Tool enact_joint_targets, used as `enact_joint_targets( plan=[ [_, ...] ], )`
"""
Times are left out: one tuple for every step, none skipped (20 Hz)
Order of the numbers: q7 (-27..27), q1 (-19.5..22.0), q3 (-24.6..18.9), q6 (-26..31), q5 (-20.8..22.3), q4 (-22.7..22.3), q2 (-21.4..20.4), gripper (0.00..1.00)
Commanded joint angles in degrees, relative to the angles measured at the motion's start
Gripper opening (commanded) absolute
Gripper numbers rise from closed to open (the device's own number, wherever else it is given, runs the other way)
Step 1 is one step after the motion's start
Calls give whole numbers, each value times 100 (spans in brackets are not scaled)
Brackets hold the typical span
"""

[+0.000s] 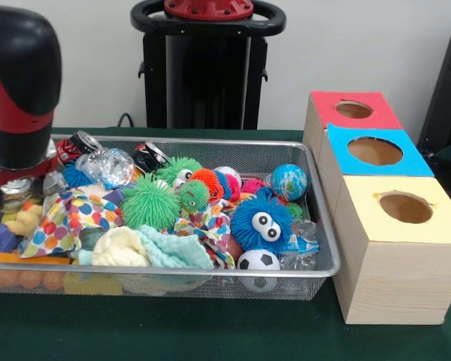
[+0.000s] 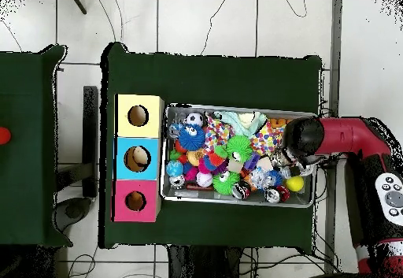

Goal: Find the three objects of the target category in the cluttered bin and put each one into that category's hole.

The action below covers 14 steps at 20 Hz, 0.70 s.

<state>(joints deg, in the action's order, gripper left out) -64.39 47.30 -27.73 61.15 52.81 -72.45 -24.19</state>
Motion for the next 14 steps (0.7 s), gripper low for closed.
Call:
enact_joint_targets(
  plan=[
    [816, 519, -671, -1297, -450, -270, 316, 100],
    [833, 562, -707, -1392, -496, -300, 321, 100],
    [846, 551, -733, -1413, -537, -281, 335, 100],
    [859, 575, -753, -1477, -586, -295, 347, 100],
    [849, 592, -763, -1557, -622, -308, 360, 100],
    [852, 616, -783, -1612, -677, -318, 379, 100],
    [853, 662, -828, -1695, -738, -346, 396, 100],
    [868, 652, -805, -1659, -768, -327, 410, 100],
    [880, 643, -782, -1611, -802, -311, 419, 100],
    [872, 614, -731, -1520, -830, -272, 437, 100],
    [863, 557, -674, -1372, -869, -216, 470, 100],
    [850, 508, -599, -1197, -915, -159, 517, 100],
    [827, 451, -547, -1112, -932, -126, 567, 100],
    [840, 385, -461, -922, -937, -68, 598, 100]
  ],
)
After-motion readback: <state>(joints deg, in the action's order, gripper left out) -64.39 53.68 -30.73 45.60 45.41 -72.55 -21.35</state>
